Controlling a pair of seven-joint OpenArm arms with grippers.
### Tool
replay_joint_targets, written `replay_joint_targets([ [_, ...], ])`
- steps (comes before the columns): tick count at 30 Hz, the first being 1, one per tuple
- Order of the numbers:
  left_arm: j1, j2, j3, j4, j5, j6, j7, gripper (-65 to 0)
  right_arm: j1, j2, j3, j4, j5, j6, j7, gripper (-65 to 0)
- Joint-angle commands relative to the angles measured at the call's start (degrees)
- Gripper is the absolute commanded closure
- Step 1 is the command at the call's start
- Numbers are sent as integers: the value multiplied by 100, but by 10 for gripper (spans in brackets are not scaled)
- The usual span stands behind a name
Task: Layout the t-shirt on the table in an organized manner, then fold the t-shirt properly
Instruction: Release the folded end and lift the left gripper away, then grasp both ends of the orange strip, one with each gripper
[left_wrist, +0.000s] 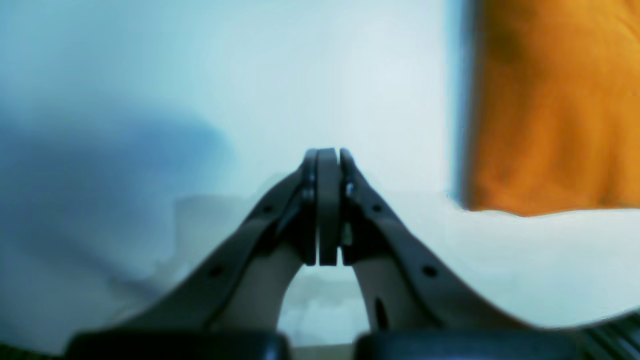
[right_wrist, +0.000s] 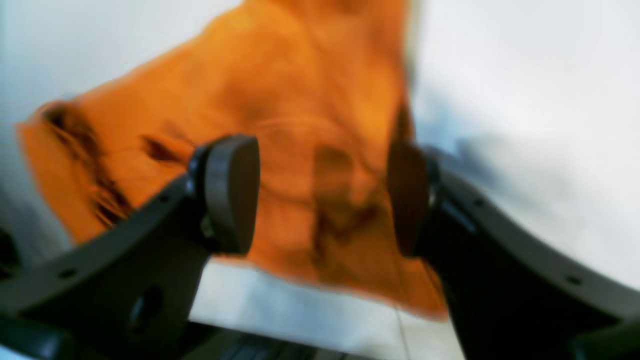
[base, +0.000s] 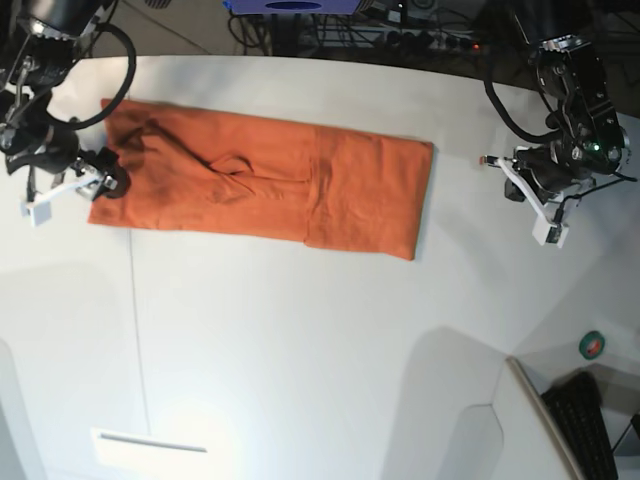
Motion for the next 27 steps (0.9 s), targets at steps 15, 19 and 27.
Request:
replay_joint_targets([
  [15,-252,147,17,-1534,12,-13,-1680,0,113,281,-68,-1167,84,7,500,-389],
  [19,-287,226,386,-1692,21,-4,-1812,0,96,272,-464,-1159,93,15,509,-386],
  [27,-278,244,852,-1719,3,5,-1812,0,78,237,-526,-1176,111,15,500,-383],
])
